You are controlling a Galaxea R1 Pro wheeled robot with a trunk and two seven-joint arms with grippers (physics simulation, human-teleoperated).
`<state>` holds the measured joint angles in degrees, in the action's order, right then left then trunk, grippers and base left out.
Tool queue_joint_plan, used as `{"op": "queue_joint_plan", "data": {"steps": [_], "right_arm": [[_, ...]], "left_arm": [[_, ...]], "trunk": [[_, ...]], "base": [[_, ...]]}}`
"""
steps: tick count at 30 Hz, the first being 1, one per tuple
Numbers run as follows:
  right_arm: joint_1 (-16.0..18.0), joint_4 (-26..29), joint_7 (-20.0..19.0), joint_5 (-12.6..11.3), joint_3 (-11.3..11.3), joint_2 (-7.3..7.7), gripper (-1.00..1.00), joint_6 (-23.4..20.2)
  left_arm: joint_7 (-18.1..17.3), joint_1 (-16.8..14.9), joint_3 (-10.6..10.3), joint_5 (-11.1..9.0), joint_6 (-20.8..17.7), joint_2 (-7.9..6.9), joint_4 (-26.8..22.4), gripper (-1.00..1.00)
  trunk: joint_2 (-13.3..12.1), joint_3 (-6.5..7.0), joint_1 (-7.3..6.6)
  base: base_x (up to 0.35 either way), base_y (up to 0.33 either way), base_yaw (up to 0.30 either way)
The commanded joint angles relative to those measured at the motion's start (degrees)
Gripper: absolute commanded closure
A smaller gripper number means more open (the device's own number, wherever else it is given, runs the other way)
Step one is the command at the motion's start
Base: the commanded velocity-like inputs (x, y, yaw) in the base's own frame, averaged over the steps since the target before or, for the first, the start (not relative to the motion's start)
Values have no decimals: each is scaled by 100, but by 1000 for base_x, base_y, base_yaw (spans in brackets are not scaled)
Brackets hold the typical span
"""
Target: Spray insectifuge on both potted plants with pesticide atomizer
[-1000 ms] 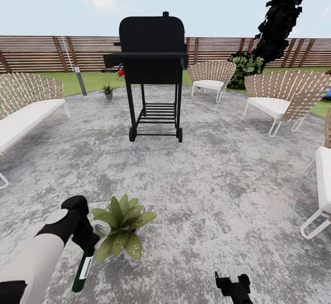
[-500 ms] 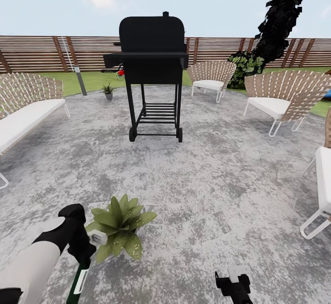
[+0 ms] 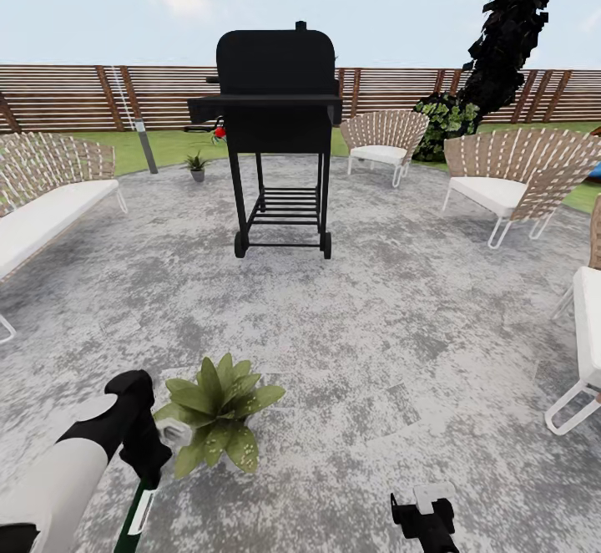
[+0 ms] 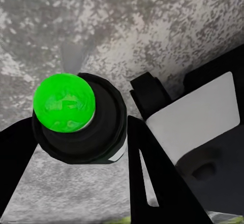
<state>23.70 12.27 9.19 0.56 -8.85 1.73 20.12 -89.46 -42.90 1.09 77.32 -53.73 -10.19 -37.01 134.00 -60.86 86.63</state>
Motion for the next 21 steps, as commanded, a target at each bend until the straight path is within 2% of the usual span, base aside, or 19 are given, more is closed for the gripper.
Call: {"op": "queue_joint_plan", "data": {"steps": [1,5,12,21], "right_arm": [[3,-3,47,6,-47,3,-100,7],[3,-5,47,6,-40,9,-100,9],[3,-6,47,14,-39,12,-100,9],[3,-6,47,15,-38,12,-100,9]], "left_arm": [[-54,14,13,55,-22,-20,7,100],[-54,181,70,5,252,-67,24,100],[36,190,108,-24,264,1,-45,100],[31,169,119,-24,261,-74,-58,100]], "trunk": [[2,-5,-1],[2,-5,-1],[2,-5,-1],[2,-5,-1]], "base": [[0,0,0],[0,0,0],[0,0,0],[-28,0,0]]}}
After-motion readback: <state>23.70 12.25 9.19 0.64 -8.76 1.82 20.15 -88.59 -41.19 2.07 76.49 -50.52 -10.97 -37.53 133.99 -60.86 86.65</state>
